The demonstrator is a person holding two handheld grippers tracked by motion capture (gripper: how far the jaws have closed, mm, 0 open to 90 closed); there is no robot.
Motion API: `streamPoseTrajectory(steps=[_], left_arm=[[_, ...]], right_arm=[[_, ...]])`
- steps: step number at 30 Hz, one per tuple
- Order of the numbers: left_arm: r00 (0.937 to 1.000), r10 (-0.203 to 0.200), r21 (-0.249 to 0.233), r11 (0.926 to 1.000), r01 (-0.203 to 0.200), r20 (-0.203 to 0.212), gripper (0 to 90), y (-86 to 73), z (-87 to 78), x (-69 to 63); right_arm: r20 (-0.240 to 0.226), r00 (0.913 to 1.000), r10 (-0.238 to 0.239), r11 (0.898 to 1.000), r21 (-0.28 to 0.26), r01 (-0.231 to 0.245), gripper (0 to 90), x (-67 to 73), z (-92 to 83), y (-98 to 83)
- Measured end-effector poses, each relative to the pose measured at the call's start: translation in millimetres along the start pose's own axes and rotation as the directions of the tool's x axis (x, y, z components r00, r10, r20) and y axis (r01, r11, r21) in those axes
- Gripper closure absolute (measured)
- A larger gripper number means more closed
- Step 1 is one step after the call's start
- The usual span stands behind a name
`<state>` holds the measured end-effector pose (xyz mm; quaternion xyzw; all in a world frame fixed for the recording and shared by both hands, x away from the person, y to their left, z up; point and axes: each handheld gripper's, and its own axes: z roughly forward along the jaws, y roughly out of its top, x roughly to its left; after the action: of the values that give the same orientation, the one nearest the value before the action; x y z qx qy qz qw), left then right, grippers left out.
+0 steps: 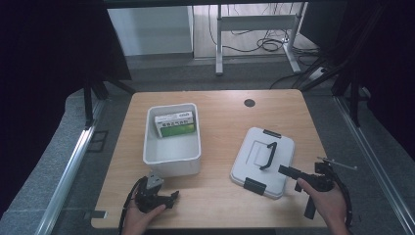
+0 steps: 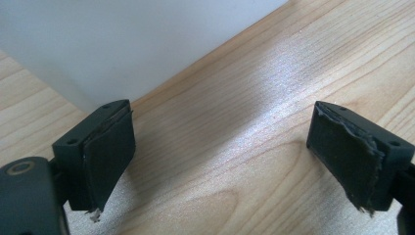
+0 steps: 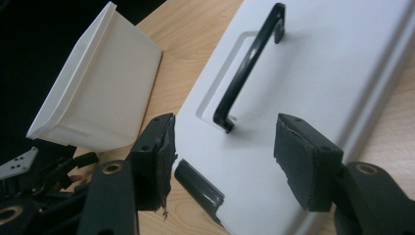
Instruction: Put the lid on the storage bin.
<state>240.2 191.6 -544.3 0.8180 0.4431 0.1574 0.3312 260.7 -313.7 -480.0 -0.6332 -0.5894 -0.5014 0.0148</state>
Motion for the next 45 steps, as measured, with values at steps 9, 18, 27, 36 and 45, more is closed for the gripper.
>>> streamPoseTrajectory(steps=[9,18,27,36,45], left_arm=[[1.0000,0.000,0.000,1.0000,0.000,-0.003,10.7,-0.3,-0.3,-0.4],[1.0000,-0.003,0.000,1.0000,0.003,-0.005,10.7,-0.1,-0.2,0.8],[0.9999,-0.009,0.000,1.0000,0.009,-0.011,10.9,-0.4,-0.4,1.0],[0.9999,-0.010,-0.002,0.9999,0.010,-0.012,11.8,-1.5,-1.6,1.3],[0.9999,-0.011,-0.002,0.9999,0.011,-0.013,11.8,-1.5,-1.5,1.3]], right_arm=[[0.029,0.9995,0.015,1.000,-0.005,-0.015,40.8,-1.7,-2.5,-3.7],[0.027,0.9996,0.013,1.000,0.005,-0.013,40.8,-0.1,2.0,-4.1],[0.025,0.9994,0.025,0.999,0.022,-0.025,40.9,-7.1,3.4,-3.1],[0.024,0.9995,0.020,1.000,0.018,-0.021,40.8,-4.2,4.4,-2.3],[0.025,0.9995,0.021,1.000,0.010,-0.021,40.7,-4.9,4.2,-0.6]])
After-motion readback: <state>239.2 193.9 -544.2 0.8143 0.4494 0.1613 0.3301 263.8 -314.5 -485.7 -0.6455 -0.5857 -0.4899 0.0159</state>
